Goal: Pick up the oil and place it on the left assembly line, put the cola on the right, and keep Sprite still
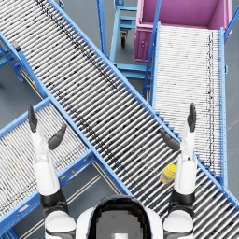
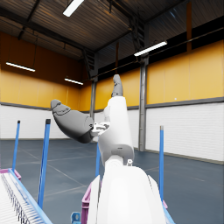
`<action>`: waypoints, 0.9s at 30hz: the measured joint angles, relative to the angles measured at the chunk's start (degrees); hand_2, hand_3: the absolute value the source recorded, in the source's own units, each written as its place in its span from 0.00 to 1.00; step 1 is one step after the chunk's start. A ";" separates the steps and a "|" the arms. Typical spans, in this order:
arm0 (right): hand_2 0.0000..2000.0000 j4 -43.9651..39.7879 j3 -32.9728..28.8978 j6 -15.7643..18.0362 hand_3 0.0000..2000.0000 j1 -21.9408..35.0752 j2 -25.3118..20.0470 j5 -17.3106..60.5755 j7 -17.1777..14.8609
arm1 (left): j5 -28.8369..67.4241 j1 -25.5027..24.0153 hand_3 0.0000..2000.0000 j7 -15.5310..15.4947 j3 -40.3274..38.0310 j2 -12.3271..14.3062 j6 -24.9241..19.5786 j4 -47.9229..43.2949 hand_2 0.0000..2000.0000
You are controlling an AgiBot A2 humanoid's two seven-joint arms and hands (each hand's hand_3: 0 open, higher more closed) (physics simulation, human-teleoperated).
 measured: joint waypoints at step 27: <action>0.00 -0.47 -0.98 0.00 0.00 0.07 -0.94 0.04 0.00 | 0.04 1.02 0.00 0.00 -0.09 0.39 0.00 0.54 0.00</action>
